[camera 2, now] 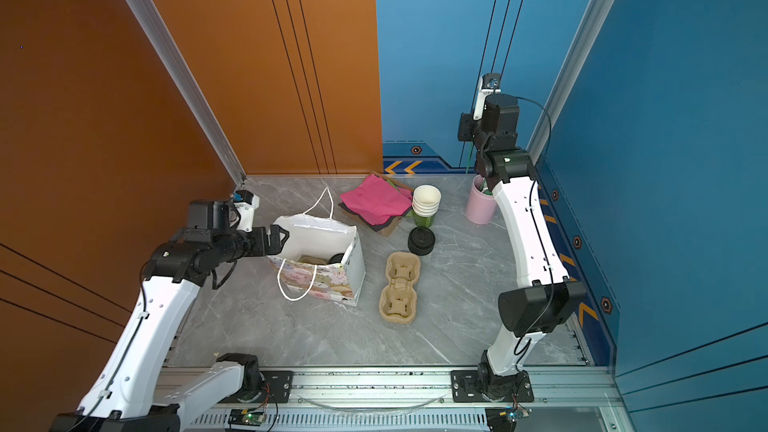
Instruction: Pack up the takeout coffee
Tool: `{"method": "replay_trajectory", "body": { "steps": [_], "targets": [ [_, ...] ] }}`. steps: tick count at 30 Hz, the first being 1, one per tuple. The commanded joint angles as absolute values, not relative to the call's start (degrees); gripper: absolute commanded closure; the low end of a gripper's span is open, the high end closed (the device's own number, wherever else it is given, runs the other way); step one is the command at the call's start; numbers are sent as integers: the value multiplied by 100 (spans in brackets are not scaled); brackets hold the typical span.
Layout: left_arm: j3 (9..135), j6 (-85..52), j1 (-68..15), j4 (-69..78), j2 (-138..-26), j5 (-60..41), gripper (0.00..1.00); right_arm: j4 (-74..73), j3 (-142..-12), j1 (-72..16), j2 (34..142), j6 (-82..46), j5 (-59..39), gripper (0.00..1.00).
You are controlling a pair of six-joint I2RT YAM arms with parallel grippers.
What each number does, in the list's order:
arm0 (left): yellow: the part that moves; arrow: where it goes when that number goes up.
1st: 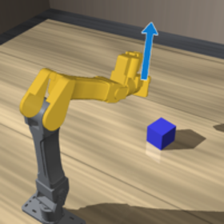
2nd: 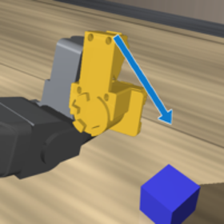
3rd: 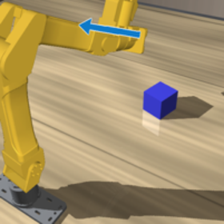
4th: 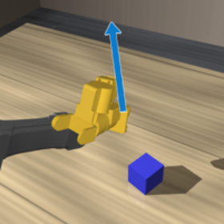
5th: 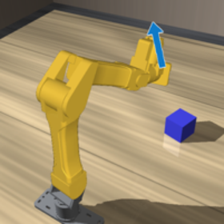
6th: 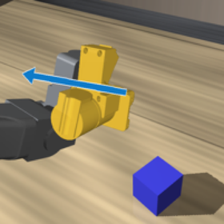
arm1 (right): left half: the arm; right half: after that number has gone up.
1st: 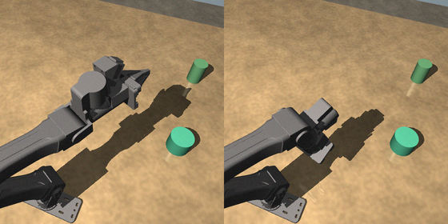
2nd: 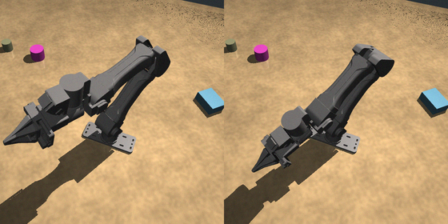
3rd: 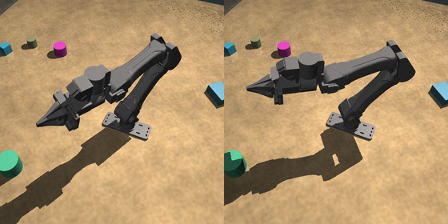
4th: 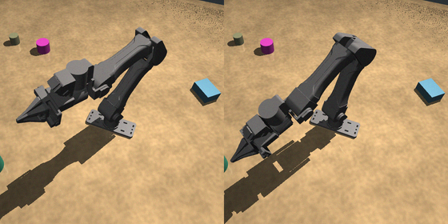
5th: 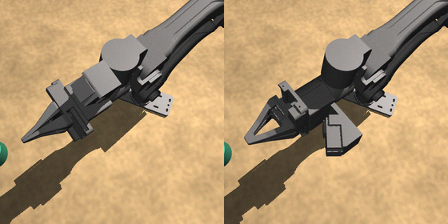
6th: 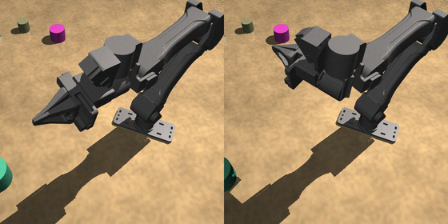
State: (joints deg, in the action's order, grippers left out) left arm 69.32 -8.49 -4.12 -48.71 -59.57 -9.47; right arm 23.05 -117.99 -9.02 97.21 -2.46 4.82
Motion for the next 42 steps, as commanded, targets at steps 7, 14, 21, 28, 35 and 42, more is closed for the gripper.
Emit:
{"method": "replay_trajectory", "body": {
  "steps": [7, 14, 21, 28, 35, 42],
  "targets": [
    [7045, -853, -379, -4952, -5911, -971, 2, 1578, -11405, -2209, 8609, -1134, -964, 100],
    [7083, -914, -388, -4957, -5907, -991, 2, 1127, -11470, -3336, 8542, -1806, -1873, 100],
    [7084, -1010, -387, -4957, -5922, -909, 2, 893, -11325, -4418, 8693, -1959, -2133, 100],
    [7143, -1075, -386, -4942, -5941, -783, 2, 617, -10699, -4930, 8987, -2032, -2092, 100],
    [7188, -1090, -387, -4928, -5954, -704, 2, -70, -9624, -5193, 9246, -1651, -1881, 100],
    [7163, -1126, -386, -4891, -5939, -671, 2, -248, -9243, -5373, 9820, -1088, -1820, 100]
  ]
}}
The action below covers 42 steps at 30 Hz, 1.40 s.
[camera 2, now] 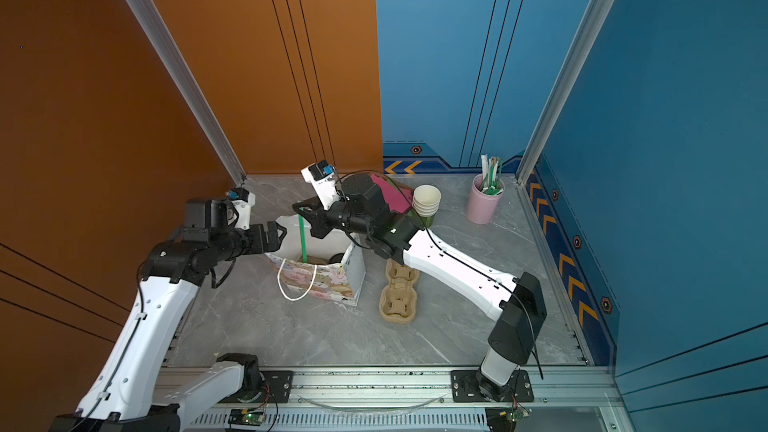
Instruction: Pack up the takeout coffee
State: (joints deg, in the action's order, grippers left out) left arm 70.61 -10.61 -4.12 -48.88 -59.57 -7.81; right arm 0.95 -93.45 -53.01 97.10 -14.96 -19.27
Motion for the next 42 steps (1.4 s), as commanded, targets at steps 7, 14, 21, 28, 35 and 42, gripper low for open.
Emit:
{"method": "replay_trajectory", "body": {
  "steps": [7, 14, 21, 28, 35, 42],
  "targets": [
    [7137, -1125, -391, -4852, -5941, -648, 2, -530, -8964, -5451, 10216, -785, -1811, 100],
    [7100, -1116, -387, -4836, -5924, -618, 2, -428, -8930, -5458, 10425, -666, -1835, 73],
    [7083, -1116, -385, -4809, -5909, -617, 2, -85, -9173, -5458, 10164, -512, -1787, 41],
    [7066, -1107, -381, -4816, -5889, -602, 2, 8, -9168, -5329, 9259, -472, -1581, 25],
    [7071, -1107, -382, -4781, -5910, -589, 2, 127, -8425, -4551, 8114, -771, -365, 15],
    [7068, -1089, -386, -4786, -5899, -520, 2, 1256, -8293, -3221, 8276, -680, -61, 18]
  ]
}}
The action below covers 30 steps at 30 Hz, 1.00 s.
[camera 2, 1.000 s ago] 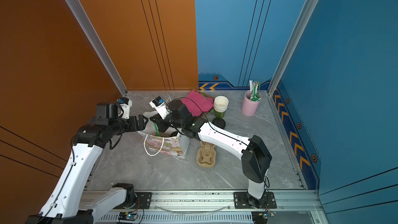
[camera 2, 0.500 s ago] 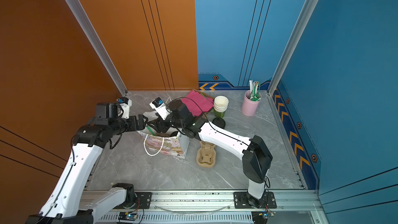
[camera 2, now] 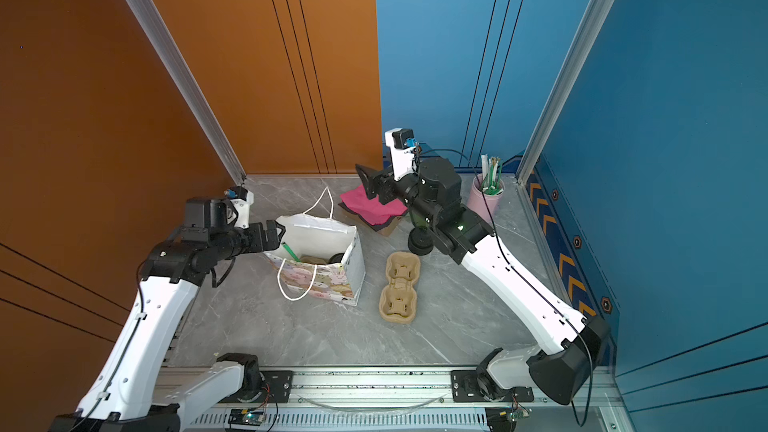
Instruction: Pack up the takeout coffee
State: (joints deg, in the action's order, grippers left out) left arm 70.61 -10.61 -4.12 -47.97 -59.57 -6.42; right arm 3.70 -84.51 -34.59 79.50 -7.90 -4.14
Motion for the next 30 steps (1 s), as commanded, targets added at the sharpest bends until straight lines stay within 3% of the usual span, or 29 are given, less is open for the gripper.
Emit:
{"method": "replay_trajectory", "body": {
  "steps": [1, 7, 15, 30],
  "targets": [
    [7066, -1104, -385, -4784, -5897, -516, 2, 1434, -8346, -3122, 8426, -463, -29, 20],
    [6996, -1169, -398, -4785, -5854, -498, 2, 2255, -9015, -2979, 9674, 558, -263, 23],
    [6927, -1178, -404, -4795, -5781, -422, 2, 2600, -9982, -3030, 11223, 753, -720, 33],
    [6926, -1195, -404, -4791, -5704, -421, 2, 3145, -10471, -3316, 12214, 1593, -428, 49]
  ]
}}
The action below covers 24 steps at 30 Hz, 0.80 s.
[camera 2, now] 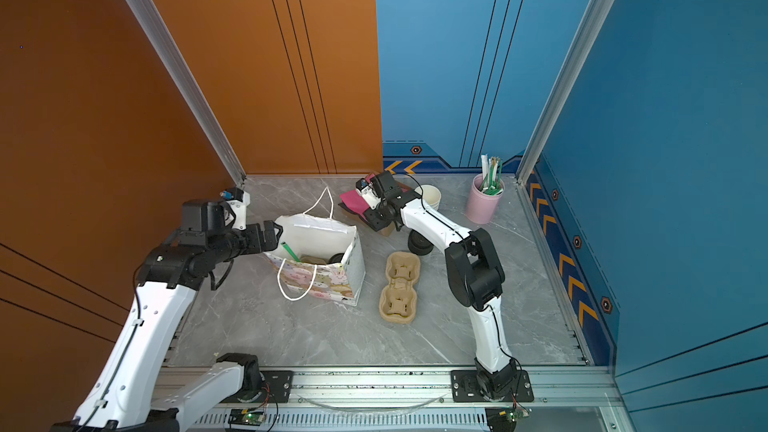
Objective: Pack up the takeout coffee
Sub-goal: 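Lower the right gripper onto the pink napkin stack and pinch the top napkin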
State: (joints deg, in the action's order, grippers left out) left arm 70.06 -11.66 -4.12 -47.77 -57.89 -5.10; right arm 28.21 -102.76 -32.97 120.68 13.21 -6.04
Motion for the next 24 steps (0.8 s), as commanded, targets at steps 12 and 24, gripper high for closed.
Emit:
{"method": "replay_trajectory", "body": {
  "steps": [12, 24],
  "targets": [
    [6891, -1195, -404, -4788, -5686, -432, 2, 3252, -10541, -3341, 12433, 1666, -222, 65],
    [6899, -1204, -400, -4785, -5722, -445, 2, 3256, -10750, -3313, 12603, 1627, -352, 94]
  ]
}}
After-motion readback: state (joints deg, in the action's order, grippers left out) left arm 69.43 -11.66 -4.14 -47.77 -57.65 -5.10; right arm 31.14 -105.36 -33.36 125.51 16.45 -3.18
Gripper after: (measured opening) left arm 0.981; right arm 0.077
